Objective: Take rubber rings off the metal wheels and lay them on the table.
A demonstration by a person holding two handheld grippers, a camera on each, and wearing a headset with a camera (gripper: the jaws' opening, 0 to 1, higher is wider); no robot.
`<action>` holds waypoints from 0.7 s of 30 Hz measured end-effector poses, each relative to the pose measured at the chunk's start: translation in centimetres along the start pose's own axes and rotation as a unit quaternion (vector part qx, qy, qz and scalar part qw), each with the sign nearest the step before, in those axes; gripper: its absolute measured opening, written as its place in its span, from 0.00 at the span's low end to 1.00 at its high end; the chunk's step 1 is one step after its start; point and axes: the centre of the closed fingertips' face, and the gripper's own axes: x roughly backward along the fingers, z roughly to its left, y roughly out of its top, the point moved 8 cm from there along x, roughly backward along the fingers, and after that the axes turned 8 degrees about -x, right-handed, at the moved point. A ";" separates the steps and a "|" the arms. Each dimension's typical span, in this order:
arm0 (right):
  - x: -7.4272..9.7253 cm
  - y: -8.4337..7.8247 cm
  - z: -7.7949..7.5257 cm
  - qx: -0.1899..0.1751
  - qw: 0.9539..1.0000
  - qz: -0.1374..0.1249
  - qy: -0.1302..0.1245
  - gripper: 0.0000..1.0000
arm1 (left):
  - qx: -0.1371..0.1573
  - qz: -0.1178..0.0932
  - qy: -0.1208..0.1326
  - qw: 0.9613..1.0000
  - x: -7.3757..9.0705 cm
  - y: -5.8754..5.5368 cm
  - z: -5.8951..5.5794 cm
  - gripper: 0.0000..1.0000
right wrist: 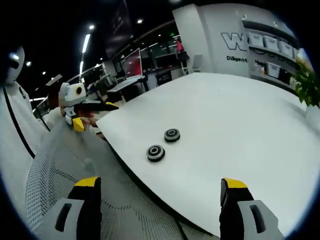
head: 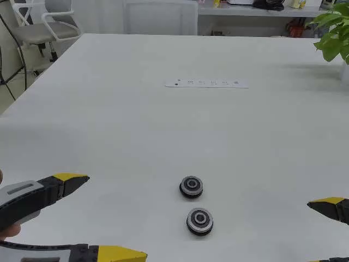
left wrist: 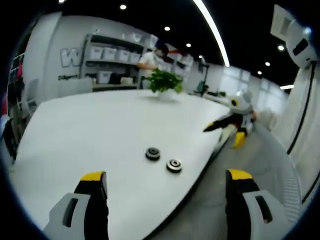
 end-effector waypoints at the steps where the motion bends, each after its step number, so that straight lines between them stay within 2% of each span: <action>1: 0.0 0.0 0.0 0.001 1.000 0.001 0.000 0.92 | 0.001 0.000 0.003 1.000 0.0 0.0 0.0 1.00; 10: 0.0 0.0 -0.1 0.001 1.000 0.000 -0.006 0.94 | 0.003 0.006 0.001 1.000 -0.1 -0.1 -0.1 1.00; 21: 0.0 0.1 -0.2 0.000 1.000 -0.002 -0.013 0.94 | 0.009 -0.007 0.006 1.000 0.1 0.1 0.0 1.00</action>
